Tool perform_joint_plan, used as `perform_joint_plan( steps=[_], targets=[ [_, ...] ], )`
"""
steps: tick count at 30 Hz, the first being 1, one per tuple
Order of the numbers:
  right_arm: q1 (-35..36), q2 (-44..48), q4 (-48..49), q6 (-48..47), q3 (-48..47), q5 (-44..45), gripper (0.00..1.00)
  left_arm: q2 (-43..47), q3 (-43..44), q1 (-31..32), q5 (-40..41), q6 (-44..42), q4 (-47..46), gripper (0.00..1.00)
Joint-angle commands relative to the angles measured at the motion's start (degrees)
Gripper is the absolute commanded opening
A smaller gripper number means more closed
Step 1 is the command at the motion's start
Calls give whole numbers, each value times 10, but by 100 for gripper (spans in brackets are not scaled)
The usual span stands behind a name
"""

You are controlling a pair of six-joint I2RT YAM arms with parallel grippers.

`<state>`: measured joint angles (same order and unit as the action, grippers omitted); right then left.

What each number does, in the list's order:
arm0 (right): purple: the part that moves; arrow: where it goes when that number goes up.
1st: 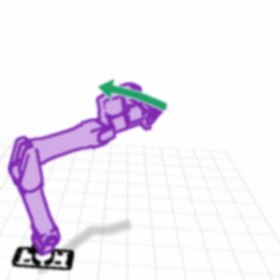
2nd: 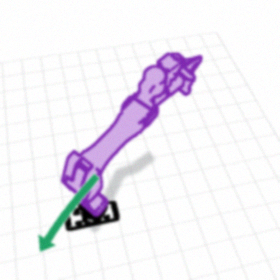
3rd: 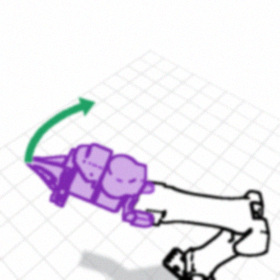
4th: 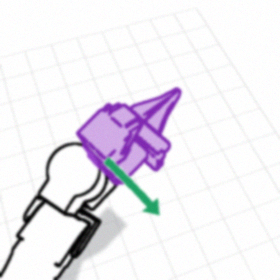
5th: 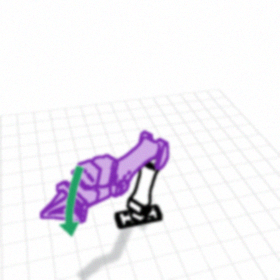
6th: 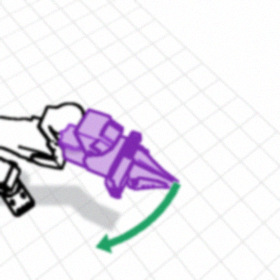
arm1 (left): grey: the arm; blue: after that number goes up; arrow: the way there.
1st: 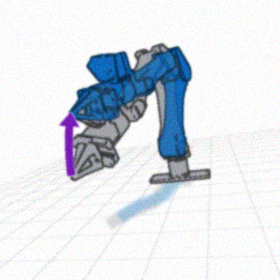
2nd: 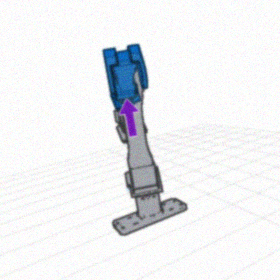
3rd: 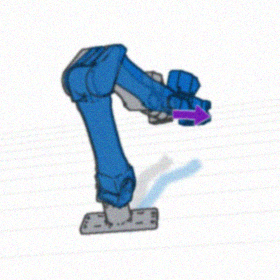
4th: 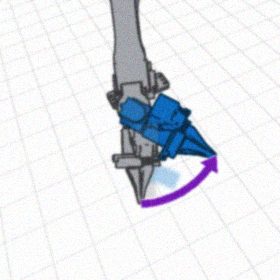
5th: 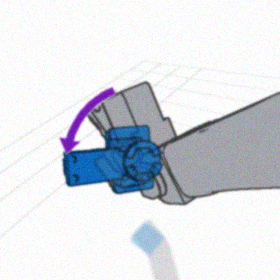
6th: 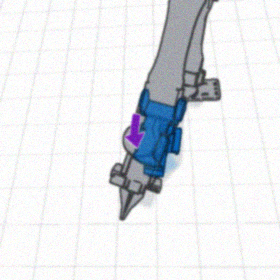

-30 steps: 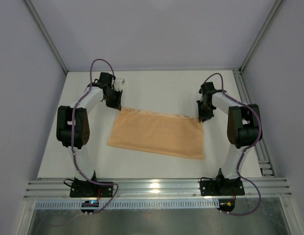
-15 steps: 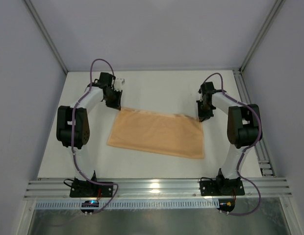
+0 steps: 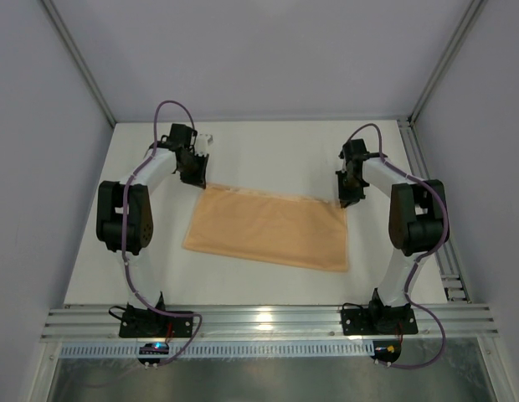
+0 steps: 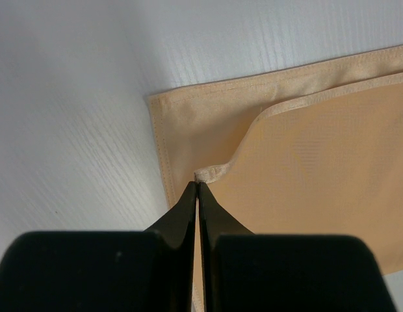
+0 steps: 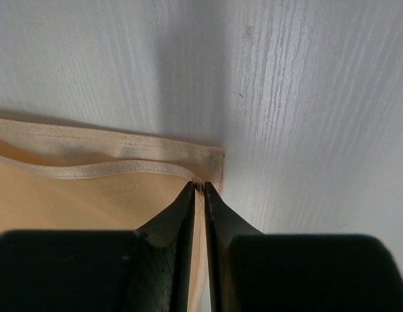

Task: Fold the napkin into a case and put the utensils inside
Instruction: Fold and flatten the napkin at the center of the board.

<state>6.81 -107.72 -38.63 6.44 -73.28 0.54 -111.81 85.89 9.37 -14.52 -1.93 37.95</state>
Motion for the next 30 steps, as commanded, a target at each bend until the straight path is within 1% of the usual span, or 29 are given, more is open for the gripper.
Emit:
perform_joint_plan(
  steps=[1,7,8,9,10,14,15,17,24,30],
  targets=[
    [4,20,8,9,1,3,14,3,-2,0,0,-4,-10,0],
    [4,22,7,8,2,3,13,2,-3,0,0,-5,-10,0],
    [3,23,8,8,2,-17,11,2,-3,0,0,-5,-10,0],
    [4,23,8,7,2,-18,8,2,-3,0,0,-4,-11,0],
    [4,23,9,6,4,-19,3,2,-3,0,0,-4,-11,0],
    [3,29,15,13,4,-8,3,3,-2,0,1,-4,-10,0],
    [3,34,17,16,5,14,3,4,-1,0,3,-4,-10,0],
    [1,45,22,23,7,29,3,12,0,0,3,-4,-15,0],
    [-11,89,31,35,-4,33,3,28,30,-4,-7,-1,-8,0],
    [-31,73,37,36,-4,15,3,29,52,-3,-31,12,-3,0]
  ],
)
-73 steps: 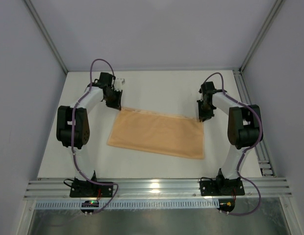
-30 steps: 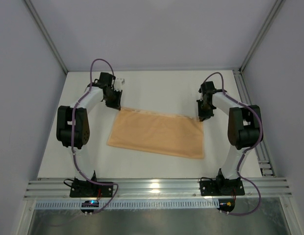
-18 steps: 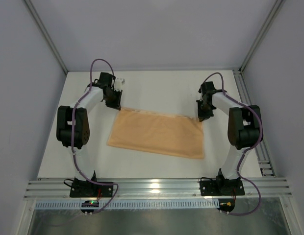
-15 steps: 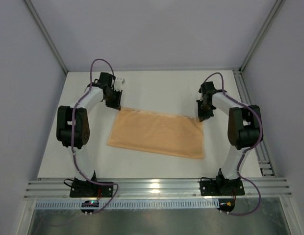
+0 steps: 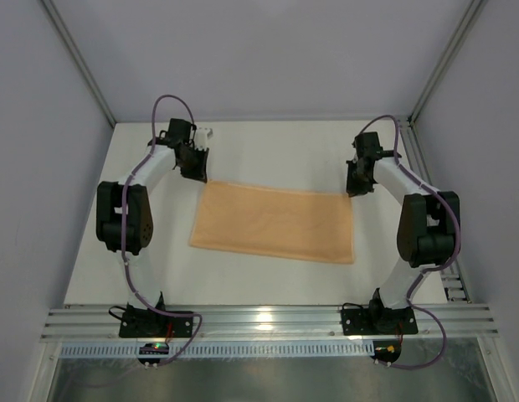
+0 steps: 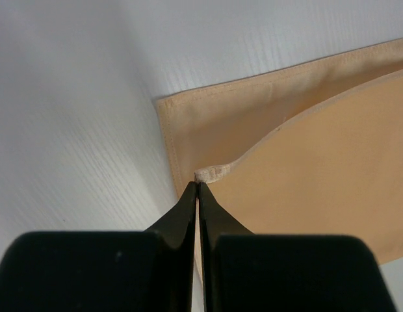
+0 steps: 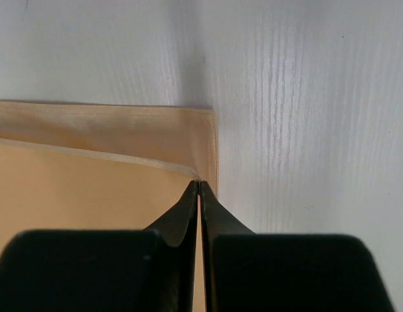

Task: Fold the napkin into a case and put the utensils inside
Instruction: Fold and flatten the napkin at the center of the board.

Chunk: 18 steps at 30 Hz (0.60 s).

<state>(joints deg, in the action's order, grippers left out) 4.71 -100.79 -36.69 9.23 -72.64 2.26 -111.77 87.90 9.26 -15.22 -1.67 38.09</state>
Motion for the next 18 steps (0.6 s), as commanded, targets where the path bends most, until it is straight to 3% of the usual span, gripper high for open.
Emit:
perform_joint_plan(
  steps=[1,18],
  targets=[
    [-13,-4,17,9,-11,-5,3,29,33,-3,-25,10,-2,0],
    [-29,-106,35,15,-77,-14,3,-98,98,0,30,44,-69,0]
  ],
)
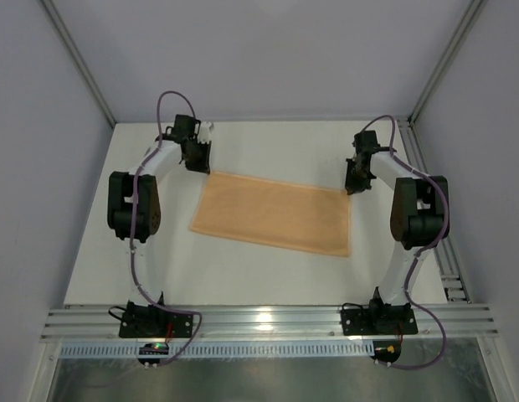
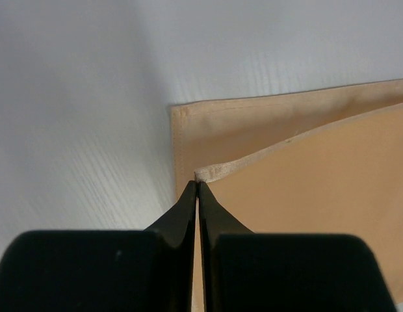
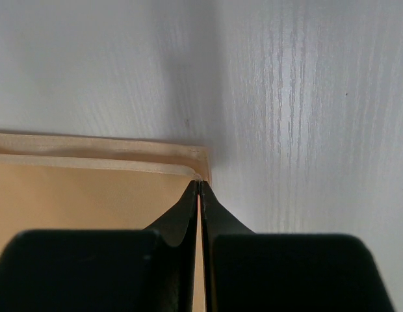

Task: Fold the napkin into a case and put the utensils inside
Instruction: Fold and flatten the napkin at the center of the board.

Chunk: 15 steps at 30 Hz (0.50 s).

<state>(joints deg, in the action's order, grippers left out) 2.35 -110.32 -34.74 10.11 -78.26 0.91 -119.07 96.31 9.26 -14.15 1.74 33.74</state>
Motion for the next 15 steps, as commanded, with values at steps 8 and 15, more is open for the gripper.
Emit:
perform_joint_plan(
  steps=[8,15],
  targets=[
    [-11,-43,19,12,-33,1,3,-70,42,0,43,27,-56,0],
    [-11,-45,15,18,-44,2,3,-75,40,1,46,29,-62,0]
  ],
)
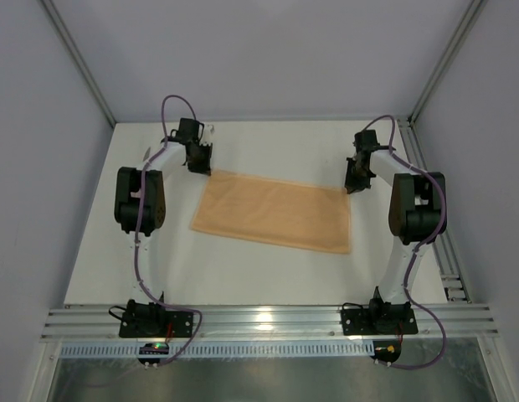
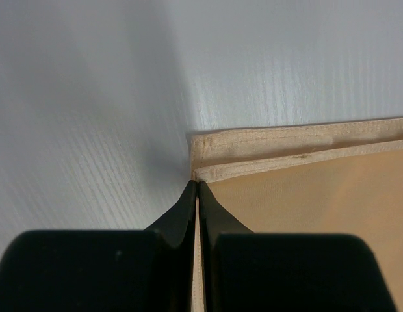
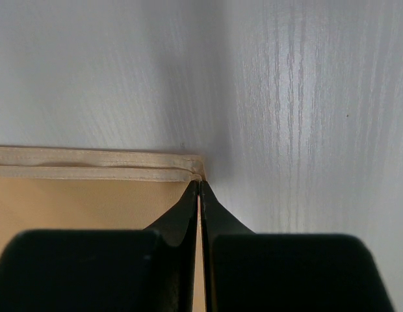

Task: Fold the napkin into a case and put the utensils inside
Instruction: Fold and flatten the napkin at the center of the board.

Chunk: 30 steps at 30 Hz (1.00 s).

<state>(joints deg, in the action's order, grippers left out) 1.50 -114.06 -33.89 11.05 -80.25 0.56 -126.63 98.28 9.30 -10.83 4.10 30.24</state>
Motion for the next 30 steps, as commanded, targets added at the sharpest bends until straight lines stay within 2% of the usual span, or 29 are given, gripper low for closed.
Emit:
perform_joint_plan(
  steps=[1,2,3,7,8,11,14,15,17,18,19,20,21,22,23,25,30],
  targets=[
    [-3,-9,6,8,-28,7,3,1,20,0,13,6,-29,0],
    [-3,-11,4,8,-30,8,3,2,21,0,12,7,-31,1],
    [-3,-11,1,8,-34,10,6,3,21,1,8,10,-33,5],
    [-3,-6,-22,7,-56,14,34,11,31,0,12,13,-27,29],
    [-3,1,-26,6,-59,15,43,19,35,0,16,12,-21,39],
    [-3,49,-45,12,-55,41,52,47,55,-1,34,10,13,48],
    [7,120,-75,24,-25,90,52,97,53,0,27,2,54,50],
    [17,160,-80,25,-10,103,50,113,48,0,20,1,67,49],
    [66,198,-89,25,44,103,42,164,13,2,-1,-12,104,36],
    [88,214,-89,28,65,91,29,180,-22,7,-8,-19,116,29],
    [111,240,-84,34,102,75,23,196,-40,12,-11,-27,144,16],
    [154,251,-80,44,121,56,18,209,-58,17,-19,-44,161,11],
    [174,260,-56,56,140,11,8,228,-92,32,-22,-65,180,8],
    [190,278,-38,71,182,-25,4,236,-110,41,-24,-76,198,6],
    [215,286,-18,107,201,-69,3,241,-129,50,-17,-101,220,5],
    [233,297,28,139,252,-94,3,255,-184,70,-8,-114,224,5],
    [243,296,75,183,334,-89,3,249,-260,72,55,-124,181,5]
  ],
)
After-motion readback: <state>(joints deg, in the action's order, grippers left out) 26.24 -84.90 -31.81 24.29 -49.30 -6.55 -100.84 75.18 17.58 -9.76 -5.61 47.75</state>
